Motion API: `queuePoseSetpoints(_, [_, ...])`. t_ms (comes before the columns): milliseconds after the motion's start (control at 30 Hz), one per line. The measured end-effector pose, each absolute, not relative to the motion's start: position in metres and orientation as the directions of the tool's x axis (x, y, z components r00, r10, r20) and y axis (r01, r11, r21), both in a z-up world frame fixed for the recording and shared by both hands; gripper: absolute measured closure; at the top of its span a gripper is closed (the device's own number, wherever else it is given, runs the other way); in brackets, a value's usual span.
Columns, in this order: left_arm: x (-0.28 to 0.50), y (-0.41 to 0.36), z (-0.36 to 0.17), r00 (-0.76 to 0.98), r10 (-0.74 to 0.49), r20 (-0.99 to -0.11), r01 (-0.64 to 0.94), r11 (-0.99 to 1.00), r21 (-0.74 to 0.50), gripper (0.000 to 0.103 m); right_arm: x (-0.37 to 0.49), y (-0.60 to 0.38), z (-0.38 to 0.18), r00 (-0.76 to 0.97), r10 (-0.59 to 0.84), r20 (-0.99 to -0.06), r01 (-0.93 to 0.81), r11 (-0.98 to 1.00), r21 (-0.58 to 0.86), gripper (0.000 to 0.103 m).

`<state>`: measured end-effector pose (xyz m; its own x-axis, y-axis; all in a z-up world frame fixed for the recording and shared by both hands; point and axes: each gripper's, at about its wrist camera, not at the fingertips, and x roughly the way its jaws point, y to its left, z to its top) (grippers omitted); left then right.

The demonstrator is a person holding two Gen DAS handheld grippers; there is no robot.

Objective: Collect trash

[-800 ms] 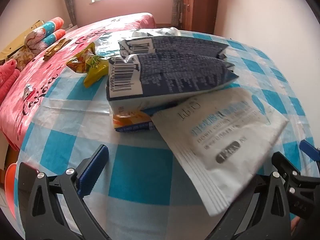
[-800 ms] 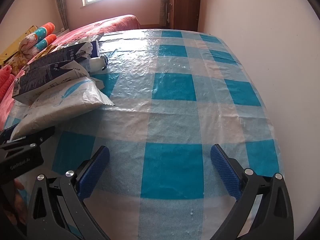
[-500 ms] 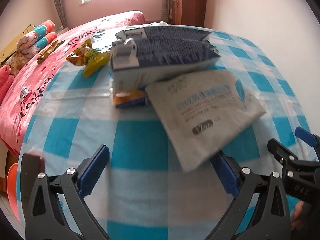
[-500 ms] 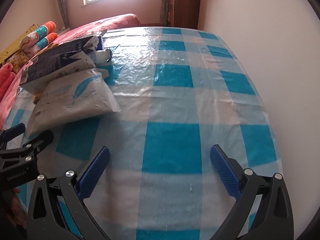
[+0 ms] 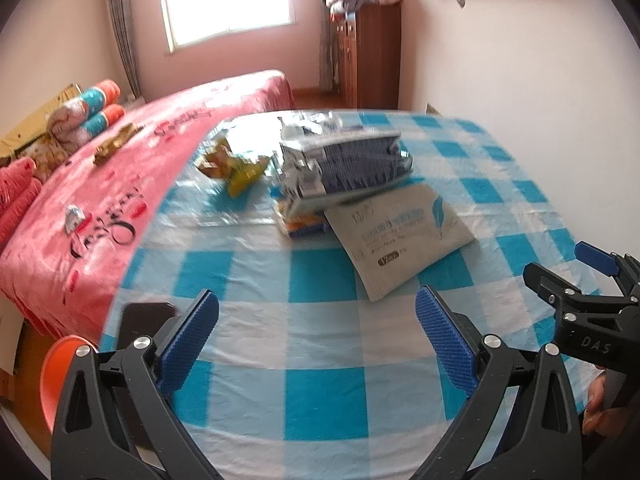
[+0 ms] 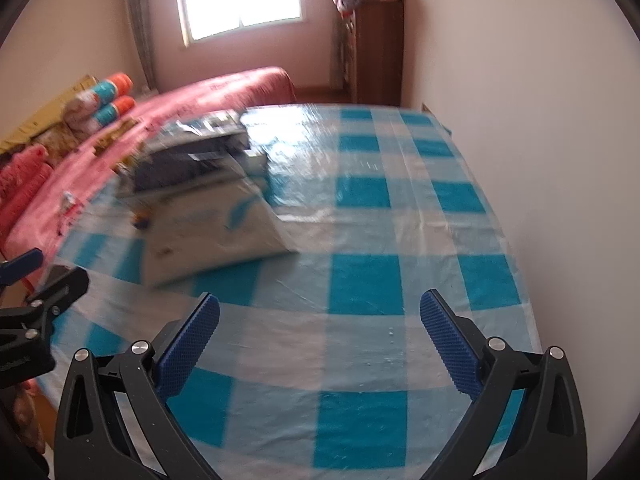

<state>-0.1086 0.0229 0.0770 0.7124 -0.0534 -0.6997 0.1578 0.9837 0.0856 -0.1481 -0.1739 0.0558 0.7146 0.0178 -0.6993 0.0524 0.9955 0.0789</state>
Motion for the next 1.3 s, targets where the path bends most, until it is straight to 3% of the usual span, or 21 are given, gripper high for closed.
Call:
queuePoseSetpoints(467, [-0.161,0.070,0.132,0.836,-0.043,-0.546,0.099,0.992,0.074,0.004,-0.191,-0.138,0.125,0.819,0.004,-0.574,-0.001,1.000,0.005,0.004])
queuePoseSetpoints(1300, [-0.176,0.105,0.149,0.856,-0.016,-0.517,0.028,0.999,0.015,0.004,-0.220,-0.125,0.161,0.864,0.024,-0.503,-0.042,0.999,-0.024,0.004])
